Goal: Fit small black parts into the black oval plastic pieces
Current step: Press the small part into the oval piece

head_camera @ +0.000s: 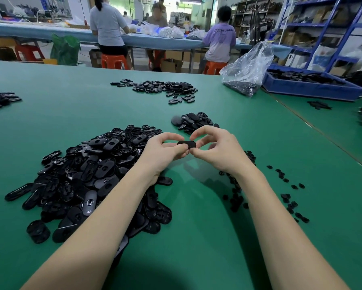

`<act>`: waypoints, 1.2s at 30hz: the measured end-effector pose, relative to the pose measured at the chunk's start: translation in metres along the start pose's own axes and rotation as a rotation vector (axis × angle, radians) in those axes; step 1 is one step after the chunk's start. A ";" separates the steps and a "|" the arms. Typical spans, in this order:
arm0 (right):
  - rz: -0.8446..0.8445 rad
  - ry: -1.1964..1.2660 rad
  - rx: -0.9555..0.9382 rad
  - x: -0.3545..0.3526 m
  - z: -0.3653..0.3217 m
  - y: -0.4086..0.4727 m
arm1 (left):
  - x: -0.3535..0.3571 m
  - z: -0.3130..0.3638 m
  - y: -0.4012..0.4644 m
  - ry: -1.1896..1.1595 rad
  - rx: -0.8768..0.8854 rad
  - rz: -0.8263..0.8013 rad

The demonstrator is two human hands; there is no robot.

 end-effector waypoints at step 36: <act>0.031 -0.363 0.210 -0.009 0.036 0.023 | 0.011 0.019 -0.006 0.519 0.158 -0.233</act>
Point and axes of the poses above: each hand's wrist, its own y-axis towards the middle knuckle, its own x-axis out of the palm, z = x × y, the point moved 9 cm from there along y, towards the middle knuckle, and after that the axes turned 11 degrees about z, right-handed, at the moved point
